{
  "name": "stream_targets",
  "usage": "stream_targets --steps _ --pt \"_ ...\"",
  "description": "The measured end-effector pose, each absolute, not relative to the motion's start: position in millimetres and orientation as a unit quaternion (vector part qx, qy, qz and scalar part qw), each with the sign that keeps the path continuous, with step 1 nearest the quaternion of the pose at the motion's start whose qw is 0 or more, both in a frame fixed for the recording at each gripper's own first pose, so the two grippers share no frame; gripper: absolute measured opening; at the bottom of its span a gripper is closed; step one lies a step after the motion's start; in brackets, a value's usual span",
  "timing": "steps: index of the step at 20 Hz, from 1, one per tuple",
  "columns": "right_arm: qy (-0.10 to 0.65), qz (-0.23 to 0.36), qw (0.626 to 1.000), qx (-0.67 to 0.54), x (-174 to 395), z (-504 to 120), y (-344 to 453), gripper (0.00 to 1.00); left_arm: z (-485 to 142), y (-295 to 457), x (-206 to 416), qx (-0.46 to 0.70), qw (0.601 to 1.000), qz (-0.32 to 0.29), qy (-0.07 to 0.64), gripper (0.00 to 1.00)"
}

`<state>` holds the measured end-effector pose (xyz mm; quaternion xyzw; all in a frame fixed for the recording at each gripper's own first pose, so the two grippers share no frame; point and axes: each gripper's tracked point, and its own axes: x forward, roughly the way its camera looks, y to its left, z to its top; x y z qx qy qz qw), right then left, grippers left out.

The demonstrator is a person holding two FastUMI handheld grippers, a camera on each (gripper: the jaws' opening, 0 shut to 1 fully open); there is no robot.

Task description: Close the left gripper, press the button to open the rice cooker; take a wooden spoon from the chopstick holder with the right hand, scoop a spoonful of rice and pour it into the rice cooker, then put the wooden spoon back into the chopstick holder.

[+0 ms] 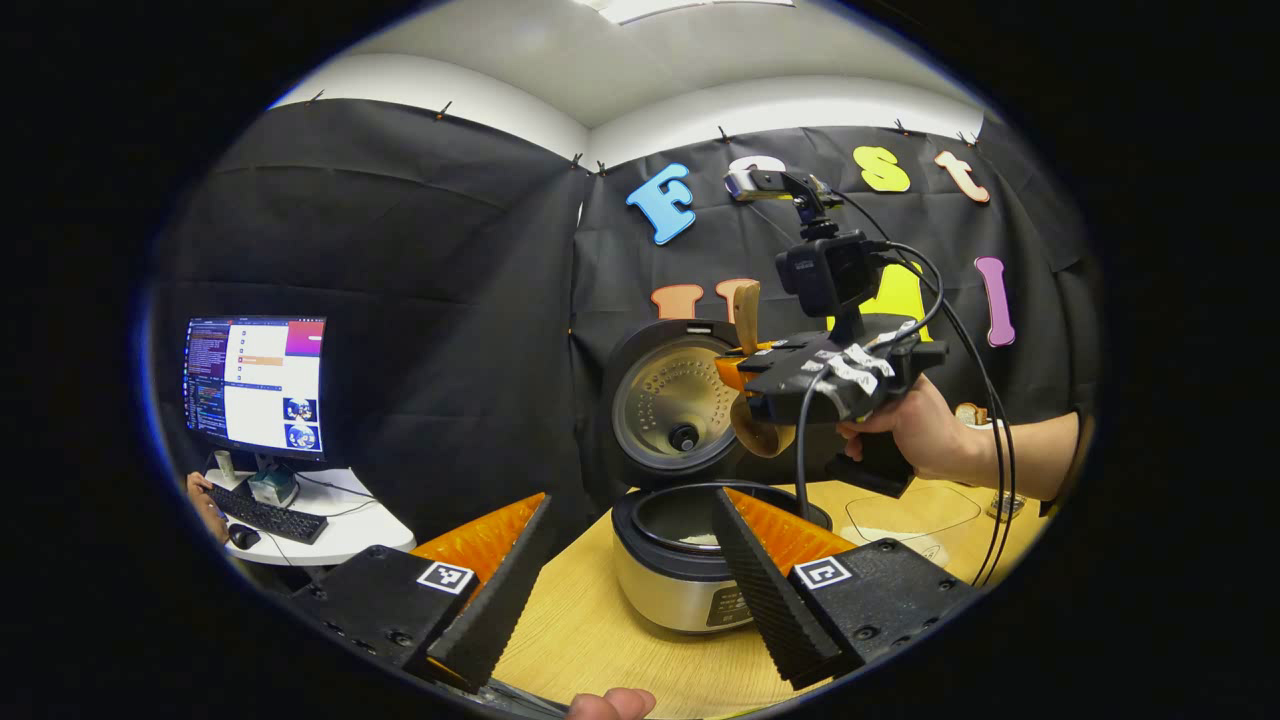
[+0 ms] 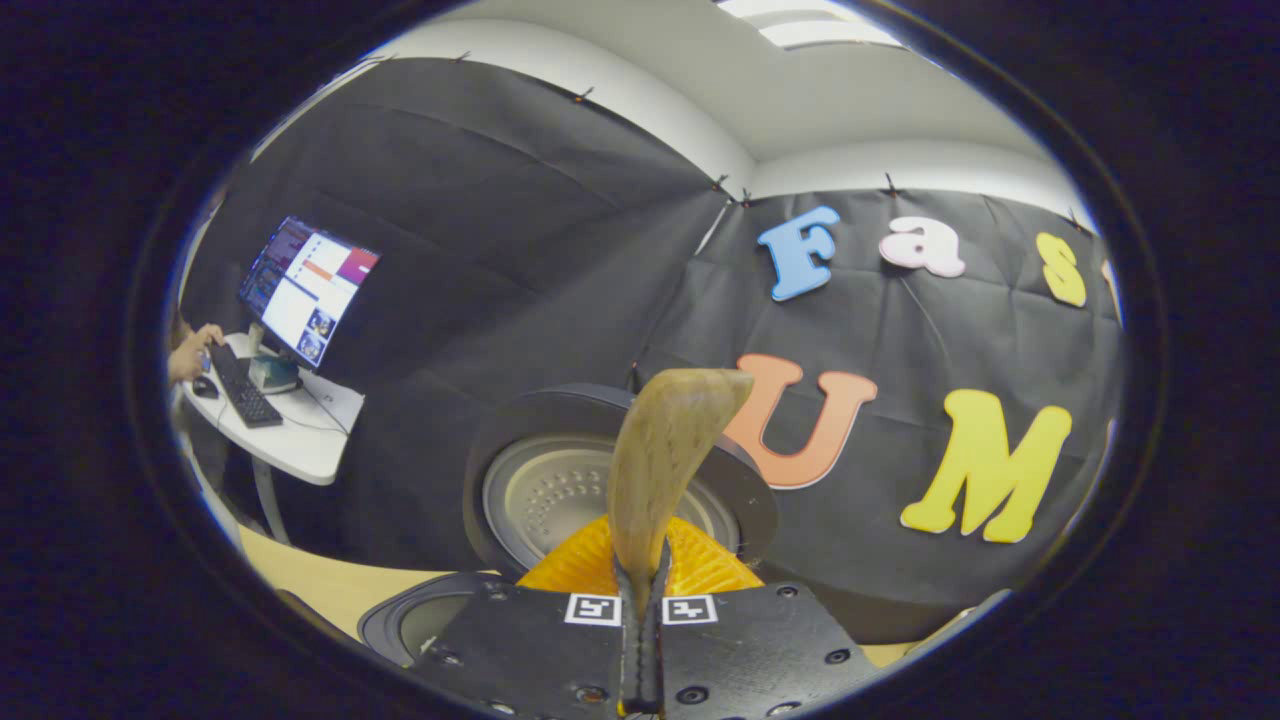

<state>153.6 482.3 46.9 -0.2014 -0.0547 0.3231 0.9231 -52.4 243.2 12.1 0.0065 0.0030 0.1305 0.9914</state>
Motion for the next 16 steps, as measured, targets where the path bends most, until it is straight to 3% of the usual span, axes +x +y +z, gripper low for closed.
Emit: stream_targets --steps 9,16 --pt "-0.019 0.343 0.926 -0.155 144 35 491 0.00 15 253 -58 0.006 0.989 0.144 -0.002 1.00" --pt "0.049 0.365 0.930 0.002 135 53 472 0.00 22 247 -56 -0.014 0.989 0.150 -0.007 1.00"
